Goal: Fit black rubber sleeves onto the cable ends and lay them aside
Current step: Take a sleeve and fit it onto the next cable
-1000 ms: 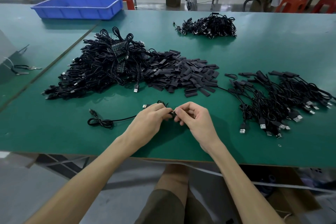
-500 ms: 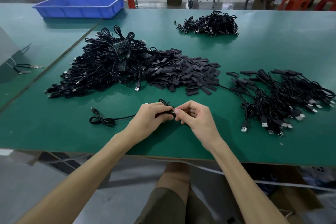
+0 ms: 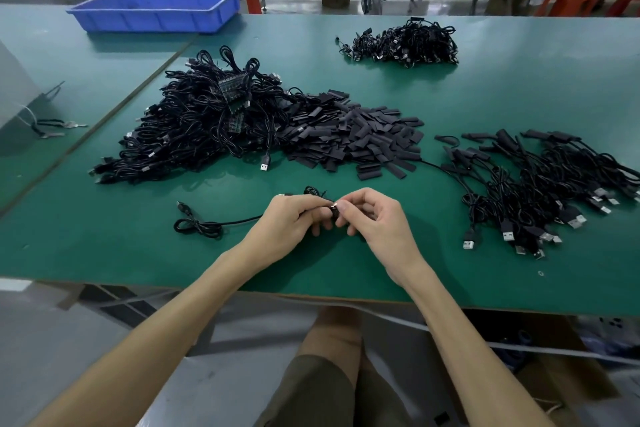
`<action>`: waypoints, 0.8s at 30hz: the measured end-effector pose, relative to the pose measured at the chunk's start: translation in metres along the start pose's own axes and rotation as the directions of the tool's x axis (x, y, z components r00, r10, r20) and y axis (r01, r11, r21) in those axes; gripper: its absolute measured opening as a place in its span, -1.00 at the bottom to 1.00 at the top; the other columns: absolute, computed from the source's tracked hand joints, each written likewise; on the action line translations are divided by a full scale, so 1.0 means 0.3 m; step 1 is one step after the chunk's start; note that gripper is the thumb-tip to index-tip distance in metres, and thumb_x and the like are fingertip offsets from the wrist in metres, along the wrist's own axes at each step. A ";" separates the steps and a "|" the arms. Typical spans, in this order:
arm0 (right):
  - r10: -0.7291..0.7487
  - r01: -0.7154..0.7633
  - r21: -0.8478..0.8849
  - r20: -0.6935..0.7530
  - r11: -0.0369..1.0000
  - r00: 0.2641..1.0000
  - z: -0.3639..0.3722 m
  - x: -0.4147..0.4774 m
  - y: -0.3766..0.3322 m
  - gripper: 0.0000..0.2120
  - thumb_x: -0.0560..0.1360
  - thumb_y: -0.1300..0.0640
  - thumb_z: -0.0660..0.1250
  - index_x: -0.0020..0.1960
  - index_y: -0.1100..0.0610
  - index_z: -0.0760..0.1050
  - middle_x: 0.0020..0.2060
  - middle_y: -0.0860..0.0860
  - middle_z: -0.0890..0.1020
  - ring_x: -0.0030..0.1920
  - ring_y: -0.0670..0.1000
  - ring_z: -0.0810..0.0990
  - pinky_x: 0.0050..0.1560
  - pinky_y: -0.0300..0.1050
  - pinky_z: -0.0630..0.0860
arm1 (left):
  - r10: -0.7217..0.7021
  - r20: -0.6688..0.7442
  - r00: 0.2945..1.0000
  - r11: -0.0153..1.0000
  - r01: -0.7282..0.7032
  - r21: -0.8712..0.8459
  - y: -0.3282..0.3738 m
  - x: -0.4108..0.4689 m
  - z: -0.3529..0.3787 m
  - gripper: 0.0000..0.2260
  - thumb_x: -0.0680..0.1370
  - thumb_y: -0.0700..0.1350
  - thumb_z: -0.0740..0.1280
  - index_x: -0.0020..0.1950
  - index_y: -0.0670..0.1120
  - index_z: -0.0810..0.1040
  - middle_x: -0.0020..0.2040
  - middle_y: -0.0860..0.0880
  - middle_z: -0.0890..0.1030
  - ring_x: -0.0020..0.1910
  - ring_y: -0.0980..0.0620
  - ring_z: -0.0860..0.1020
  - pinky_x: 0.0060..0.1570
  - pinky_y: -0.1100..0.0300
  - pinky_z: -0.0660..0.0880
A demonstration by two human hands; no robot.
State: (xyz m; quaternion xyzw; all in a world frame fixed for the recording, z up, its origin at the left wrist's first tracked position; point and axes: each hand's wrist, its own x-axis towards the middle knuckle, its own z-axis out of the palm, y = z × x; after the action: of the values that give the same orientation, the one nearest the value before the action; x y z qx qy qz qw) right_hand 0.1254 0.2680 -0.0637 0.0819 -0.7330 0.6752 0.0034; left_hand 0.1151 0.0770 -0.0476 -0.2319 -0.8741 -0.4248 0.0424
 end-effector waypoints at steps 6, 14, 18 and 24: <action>-0.036 0.033 -0.062 -0.047 0.997 0.998 0.003 0.005 0.002 -0.94 0.55 0.11 0.50 -0.05 0.09 0.65 -0.24 0.01 0.72 -0.25 -0.08 0.64 -0.08 -0.17 0.60 | -0.001 0.016 1.000 1.000 0.001 0.013 -0.009 0.003 -0.005 -0.80 0.68 -0.26 0.25 0.00 -0.05 0.63 -0.25 0.16 0.66 -0.30 0.06 0.61 -0.14 0.28 0.51; -0.034 0.029 -0.083 -0.069 0.996 0.997 0.002 0.002 0.006 -0.92 0.53 0.17 0.52 -0.12 0.08 0.65 -0.28 0.01 0.72 -0.29 -0.07 0.64 -0.13 -0.15 0.60 | -0.040 0.024 0.999 0.998 0.041 -0.052 -0.016 -0.002 0.001 -0.84 0.67 -0.31 0.24 0.04 -0.09 0.55 -0.29 0.07 0.63 -0.39 0.07 0.52 -0.25 0.18 0.50; -0.023 0.018 -0.099 -0.055 0.995 0.998 0.007 0.001 0.004 -0.93 0.54 0.18 0.50 -0.10 0.11 0.64 -0.28 0.02 0.72 -0.29 -0.08 0.62 -0.14 -0.15 0.60 | -0.076 0.033 0.997 0.992 0.079 -0.096 -0.020 0.002 0.003 -0.81 0.68 -0.30 0.22 -0.03 -0.08 0.55 -0.34 0.09 0.60 -0.41 0.12 0.47 -0.29 0.19 0.46; -0.002 -0.006 -0.095 -0.082 0.995 0.997 0.011 0.002 -0.001 -0.91 0.54 0.17 0.50 -0.11 0.13 0.62 -0.27 0.06 0.72 -0.27 -0.05 0.63 -0.14 -0.05 0.61 | -0.090 0.085 0.992 0.976 0.105 -0.191 -0.028 0.011 0.000 -0.89 0.68 -0.28 0.24 0.04 -0.22 0.56 -0.30 0.05 0.60 -0.37 0.03 0.46 -0.25 0.11 0.45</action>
State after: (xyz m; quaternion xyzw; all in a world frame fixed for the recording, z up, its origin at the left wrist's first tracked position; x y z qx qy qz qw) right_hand 0.1251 0.2646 -0.0637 0.0532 -0.7638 0.6422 0.0368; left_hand 0.1085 0.0737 -0.0527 -0.2075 -0.8394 -0.5011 -0.0349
